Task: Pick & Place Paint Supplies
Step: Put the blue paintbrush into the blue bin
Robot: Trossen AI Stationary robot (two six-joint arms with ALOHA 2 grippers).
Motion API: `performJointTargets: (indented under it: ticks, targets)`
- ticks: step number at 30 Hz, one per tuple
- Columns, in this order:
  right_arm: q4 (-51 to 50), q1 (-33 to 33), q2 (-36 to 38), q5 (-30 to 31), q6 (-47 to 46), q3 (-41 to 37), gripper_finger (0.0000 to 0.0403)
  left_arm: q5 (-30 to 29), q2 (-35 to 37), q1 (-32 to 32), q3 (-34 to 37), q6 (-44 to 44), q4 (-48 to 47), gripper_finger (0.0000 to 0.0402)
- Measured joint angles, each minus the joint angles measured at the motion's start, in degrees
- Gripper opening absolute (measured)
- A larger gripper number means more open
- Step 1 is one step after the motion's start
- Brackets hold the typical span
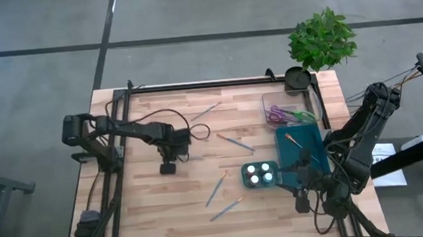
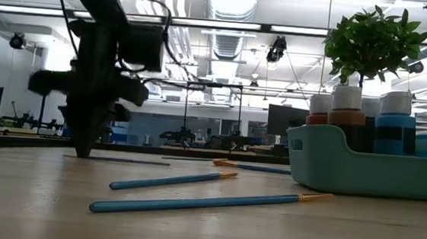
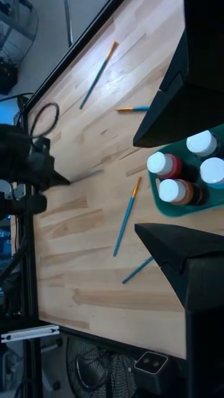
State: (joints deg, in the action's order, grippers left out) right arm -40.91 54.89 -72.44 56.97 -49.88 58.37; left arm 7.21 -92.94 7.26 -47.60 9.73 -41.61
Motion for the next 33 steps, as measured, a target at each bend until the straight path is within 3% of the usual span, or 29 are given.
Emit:
performJointTargets:
  ticks: [7, 15, 27, 33]
  targets:
    - [1.1, 0.0, 0.0, 0.0, 2.4, 0.0, 0.0208, 3.4, 2.3, -4.9, -5.3, 0.7, 0.9, 0.0]
    - [11.7, 0.0, -4.0, 0.4, 15.7, 0.0, 0.0208, 3.3, 2.7, -13.2, -12.3, -0.4, 10.2, 0.0]
    - [27.6, 0.0, -12.0, 15.0, 30.1, 0.0, 0.0208, -1.1, 2.8, -20.5, -19.4, 7.0, 35.2, 0.0]
    - [43.2, -1.1, -13.0, 15.9, 46.4, 0.0, 0.0208, -1.1, 2.8, -21.1, -19.7, 9.0, 41.3, 0.0]
